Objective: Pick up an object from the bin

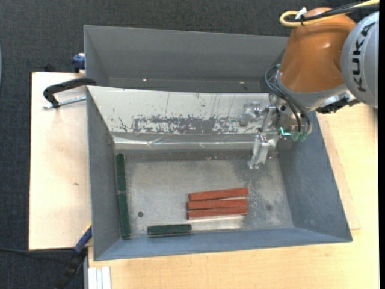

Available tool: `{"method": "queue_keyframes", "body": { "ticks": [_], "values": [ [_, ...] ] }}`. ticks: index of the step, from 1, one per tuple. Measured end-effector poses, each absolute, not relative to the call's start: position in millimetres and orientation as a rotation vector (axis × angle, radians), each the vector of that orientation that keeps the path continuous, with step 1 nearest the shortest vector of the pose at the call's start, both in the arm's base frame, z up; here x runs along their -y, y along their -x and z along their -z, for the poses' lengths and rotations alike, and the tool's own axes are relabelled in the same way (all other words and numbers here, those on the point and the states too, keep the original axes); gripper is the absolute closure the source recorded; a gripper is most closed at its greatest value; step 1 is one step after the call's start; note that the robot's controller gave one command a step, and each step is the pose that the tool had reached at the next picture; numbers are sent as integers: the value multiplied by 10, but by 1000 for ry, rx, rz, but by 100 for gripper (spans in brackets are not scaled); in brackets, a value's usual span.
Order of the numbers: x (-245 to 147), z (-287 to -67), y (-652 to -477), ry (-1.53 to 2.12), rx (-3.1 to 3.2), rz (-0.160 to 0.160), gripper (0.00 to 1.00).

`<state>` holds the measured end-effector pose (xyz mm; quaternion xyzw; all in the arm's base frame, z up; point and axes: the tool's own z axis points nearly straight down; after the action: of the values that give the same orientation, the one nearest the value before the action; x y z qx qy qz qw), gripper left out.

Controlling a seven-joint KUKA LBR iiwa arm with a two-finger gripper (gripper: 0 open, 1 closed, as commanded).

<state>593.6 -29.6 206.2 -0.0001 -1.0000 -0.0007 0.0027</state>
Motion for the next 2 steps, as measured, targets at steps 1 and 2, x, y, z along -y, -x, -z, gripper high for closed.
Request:
{"method": "queue_keyframes", "body": {
  "ticks": [1,2],
  "values": [
    [296,-2107,-5952,-1,3145,1,0],
    [346,-1713,-5830,-112,3147,1,0]
  ]
}}
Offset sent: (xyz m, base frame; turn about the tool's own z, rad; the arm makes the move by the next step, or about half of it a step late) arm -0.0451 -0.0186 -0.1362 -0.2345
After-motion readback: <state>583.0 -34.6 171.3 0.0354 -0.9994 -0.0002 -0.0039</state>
